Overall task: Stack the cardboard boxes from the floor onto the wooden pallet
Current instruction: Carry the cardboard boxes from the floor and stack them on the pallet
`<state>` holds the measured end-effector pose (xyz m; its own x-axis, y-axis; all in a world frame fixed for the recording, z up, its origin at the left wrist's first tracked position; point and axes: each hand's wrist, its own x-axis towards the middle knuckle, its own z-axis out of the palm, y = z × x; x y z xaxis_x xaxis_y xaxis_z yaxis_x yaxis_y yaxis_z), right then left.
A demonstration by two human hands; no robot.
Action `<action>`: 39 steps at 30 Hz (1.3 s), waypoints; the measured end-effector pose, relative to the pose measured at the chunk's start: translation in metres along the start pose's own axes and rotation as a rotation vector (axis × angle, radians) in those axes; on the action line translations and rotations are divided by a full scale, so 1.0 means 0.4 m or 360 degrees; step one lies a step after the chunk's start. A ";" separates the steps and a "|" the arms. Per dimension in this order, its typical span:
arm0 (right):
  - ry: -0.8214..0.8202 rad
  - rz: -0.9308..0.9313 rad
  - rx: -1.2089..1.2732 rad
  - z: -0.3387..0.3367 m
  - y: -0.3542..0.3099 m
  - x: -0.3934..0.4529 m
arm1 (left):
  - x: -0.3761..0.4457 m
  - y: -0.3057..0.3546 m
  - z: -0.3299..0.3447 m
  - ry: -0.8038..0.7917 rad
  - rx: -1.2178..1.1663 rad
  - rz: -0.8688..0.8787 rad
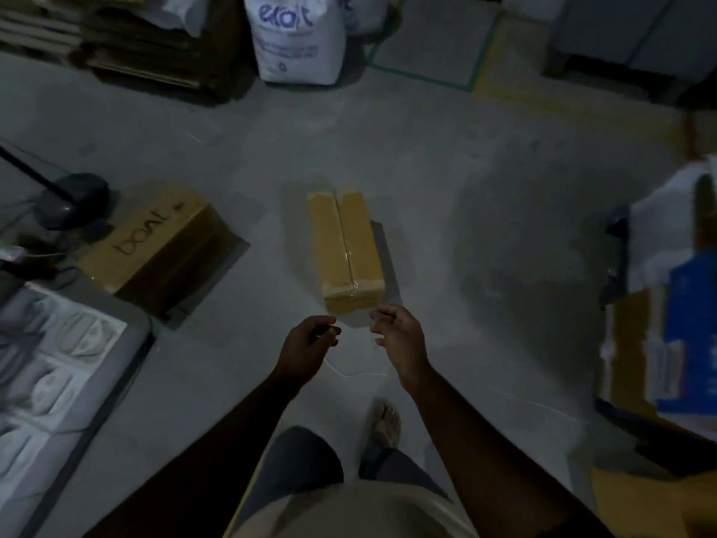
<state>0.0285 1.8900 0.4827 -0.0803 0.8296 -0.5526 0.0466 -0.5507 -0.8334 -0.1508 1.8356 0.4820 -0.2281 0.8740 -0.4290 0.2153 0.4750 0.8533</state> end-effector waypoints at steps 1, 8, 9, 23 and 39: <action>-0.0010 0.0026 -0.0015 0.018 -0.028 0.045 | 0.042 0.012 -0.021 0.0016 -0.0003 -0.0025; 0.0055 0.0144 -0.0107 0.126 -0.073 0.391 | 0.414 -0.012 -0.092 0.0008 0.0059 -0.0234; 0.0069 0.0173 -0.0095 0.139 -0.067 0.438 | 0.474 -0.031 -0.091 -0.0009 0.0072 -0.0266; 0.0315 0.0183 -0.1079 0.162 0.604 1.390 | 1.361 -0.725 0.203 0.0330 0.0400 -0.0534; 0.0307 0.0103 -0.0169 0.113 0.483 1.285 | 1.245 -0.613 0.106 0.0223 -0.0214 -0.0436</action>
<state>-0.0487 2.2057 0.0380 0.1176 0.8009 -0.5872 0.1506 -0.5988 -0.7866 -0.2768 2.1586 0.0464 -0.3902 0.6889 -0.6109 0.0028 0.6643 0.7474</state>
